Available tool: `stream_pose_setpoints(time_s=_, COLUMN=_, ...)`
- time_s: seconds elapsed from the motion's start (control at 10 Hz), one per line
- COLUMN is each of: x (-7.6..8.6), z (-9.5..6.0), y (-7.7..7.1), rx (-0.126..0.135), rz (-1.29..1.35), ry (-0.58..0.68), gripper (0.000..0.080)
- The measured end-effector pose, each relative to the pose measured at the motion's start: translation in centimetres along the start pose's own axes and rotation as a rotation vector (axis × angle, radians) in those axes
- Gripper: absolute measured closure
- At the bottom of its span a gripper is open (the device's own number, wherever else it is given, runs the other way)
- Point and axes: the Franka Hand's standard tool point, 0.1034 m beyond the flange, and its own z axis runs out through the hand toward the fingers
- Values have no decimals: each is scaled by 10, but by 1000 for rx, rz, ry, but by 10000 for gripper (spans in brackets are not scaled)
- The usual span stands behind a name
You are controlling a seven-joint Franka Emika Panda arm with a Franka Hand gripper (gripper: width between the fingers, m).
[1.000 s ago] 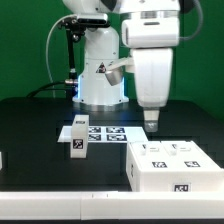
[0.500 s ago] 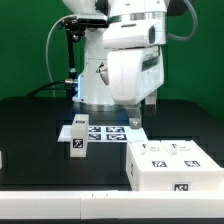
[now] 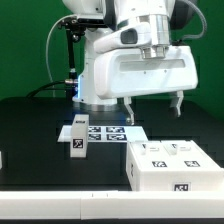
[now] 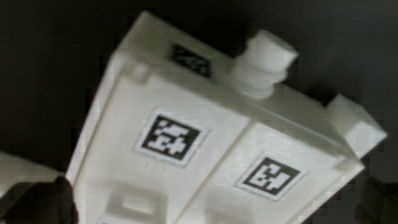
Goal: Assemble cabinet
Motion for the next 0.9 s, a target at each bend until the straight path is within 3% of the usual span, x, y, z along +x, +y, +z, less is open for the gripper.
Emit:
stream_pose_setpoints(time_s=0.4, x=0, z=0, y=-4, rx=6, rz=226, ry=1, gripper=2)
stream_pose_setpoints(time_s=0.7, x=-23, z=7, y=-32, rx=-12, rz=327, ry=48, gripper=2)
stream_pose_setpoints(time_s=0.9, x=-24, z=12, y=-33, rx=-11, rz=323, ry=49, gripper=2)
